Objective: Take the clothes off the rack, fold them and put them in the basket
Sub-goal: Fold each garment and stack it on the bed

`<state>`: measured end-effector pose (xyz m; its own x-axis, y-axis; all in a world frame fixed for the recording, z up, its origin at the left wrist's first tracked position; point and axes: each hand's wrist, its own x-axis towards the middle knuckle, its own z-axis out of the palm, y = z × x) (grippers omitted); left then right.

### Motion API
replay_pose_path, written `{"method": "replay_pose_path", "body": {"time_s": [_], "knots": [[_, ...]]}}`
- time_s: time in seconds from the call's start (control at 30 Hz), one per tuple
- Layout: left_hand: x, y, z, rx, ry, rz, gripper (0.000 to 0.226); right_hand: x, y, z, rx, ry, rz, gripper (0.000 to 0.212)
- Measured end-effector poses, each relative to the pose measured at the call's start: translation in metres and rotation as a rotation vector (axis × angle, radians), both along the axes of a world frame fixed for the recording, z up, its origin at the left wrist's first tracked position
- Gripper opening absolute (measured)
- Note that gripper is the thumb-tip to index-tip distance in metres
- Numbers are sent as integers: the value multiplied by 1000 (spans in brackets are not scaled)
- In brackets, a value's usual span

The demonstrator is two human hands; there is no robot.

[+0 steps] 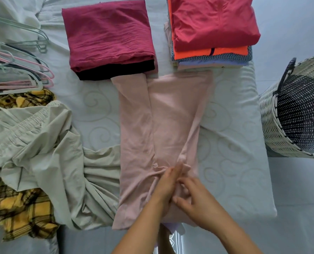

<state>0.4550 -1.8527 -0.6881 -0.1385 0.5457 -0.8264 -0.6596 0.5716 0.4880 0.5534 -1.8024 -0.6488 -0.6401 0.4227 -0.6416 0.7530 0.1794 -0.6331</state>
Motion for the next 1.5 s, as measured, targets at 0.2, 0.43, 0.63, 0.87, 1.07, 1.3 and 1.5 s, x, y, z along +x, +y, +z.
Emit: {"method": "replay_pose_path", "body": {"time_s": [0.2,0.43,0.63,0.87,1.07,1.3,1.5], "knots": [[-15,-47,-37,-14,449,-81,38,-19,81,-47,110,-90,-312,19],[-14,-53,-35,52,718,-248,48,-114,194,-76,440,-88,-554,43],[-26,-61,-28,51,586,-74,37,-152,234,-90,430,-211,-696,39],[-21,-96,-27,-196,-108,639,28,-181,209,-67,488,278,-592,30],[-20,-122,-36,-135,1071,-90,28,-184,179,-81,404,164,-382,32],[-42,-50,-48,-47,1384,-541,48,-121,141,-88,546,115,-163,40],[-69,-67,-46,-45,931,42,22,-154,168,-80,602,104,40,57]]}}
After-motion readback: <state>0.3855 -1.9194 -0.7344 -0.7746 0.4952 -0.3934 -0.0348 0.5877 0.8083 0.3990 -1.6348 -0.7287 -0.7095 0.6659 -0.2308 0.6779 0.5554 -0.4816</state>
